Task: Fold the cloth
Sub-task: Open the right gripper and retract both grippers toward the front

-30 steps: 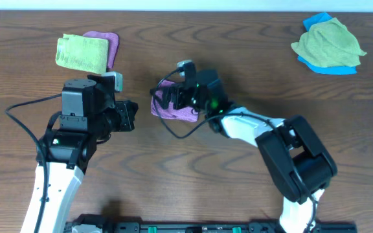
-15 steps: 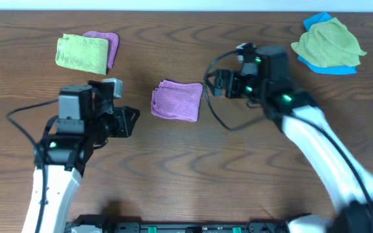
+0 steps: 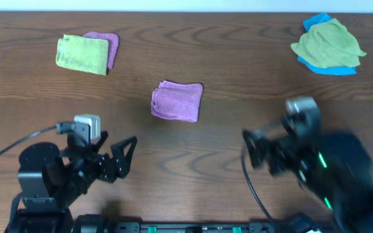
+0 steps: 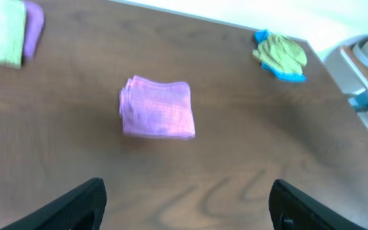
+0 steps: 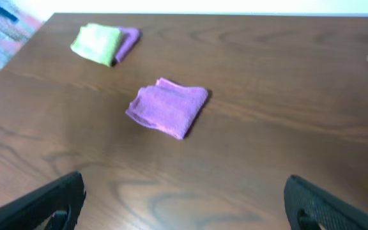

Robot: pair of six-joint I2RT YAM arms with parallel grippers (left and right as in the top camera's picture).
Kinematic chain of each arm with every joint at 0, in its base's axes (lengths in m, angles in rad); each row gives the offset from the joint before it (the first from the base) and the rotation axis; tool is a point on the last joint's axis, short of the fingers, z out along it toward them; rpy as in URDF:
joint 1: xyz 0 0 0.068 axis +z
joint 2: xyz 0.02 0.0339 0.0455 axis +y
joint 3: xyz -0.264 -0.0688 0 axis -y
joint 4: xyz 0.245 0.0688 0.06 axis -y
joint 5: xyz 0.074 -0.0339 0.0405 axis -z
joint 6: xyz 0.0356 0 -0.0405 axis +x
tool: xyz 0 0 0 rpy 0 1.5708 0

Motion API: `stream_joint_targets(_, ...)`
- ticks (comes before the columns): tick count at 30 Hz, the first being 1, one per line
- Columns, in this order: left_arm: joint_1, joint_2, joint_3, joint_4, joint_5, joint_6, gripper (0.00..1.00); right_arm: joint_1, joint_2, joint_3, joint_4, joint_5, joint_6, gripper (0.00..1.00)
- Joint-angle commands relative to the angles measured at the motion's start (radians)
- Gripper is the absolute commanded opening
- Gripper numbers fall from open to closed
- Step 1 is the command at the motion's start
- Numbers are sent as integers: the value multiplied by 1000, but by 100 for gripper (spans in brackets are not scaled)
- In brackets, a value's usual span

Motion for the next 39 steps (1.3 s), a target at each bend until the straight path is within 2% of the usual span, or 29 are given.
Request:
stream_joint_targets(1,5,-20,-3,-46,33,42,83,91,-148,-10,-63,169,76,99)
stream_joint_targets(6,5,-75,-3,-77,74,52,87,122,-387,-53,-197,242,156,99)
stream_joint_targets(11,5,-168,-3,-108,37,51,89,30,-533,-50,-225,206,139,99)
stream_joint_targets(15,5,-221,-3,-116,16,51,91,-169,-570,-42,-256,135,85,99)
stream_joint_targets(19,5,-222,-3,-112,-14,51,95,-501,-571,-18,-330,34,-47,99)
stream_joint_targets(23,5,-221,-3,-116,-15,82,97,-743,-572,-18,-358,-136,-169,99)
stream_joint_targets(25,5,-221,-5,-121,-25,90,97,-773,-575,-27,-340,-235,-161,99)
stream_joint_targets(33,5,-220,-61,-113,-36,111,98,-800,-671,-113,-370,-196,-195,99)
stream_joint_targets(39,5,-220,-63,-105,-37,111,98,-806,-661,-134,-346,-262,-204,99)
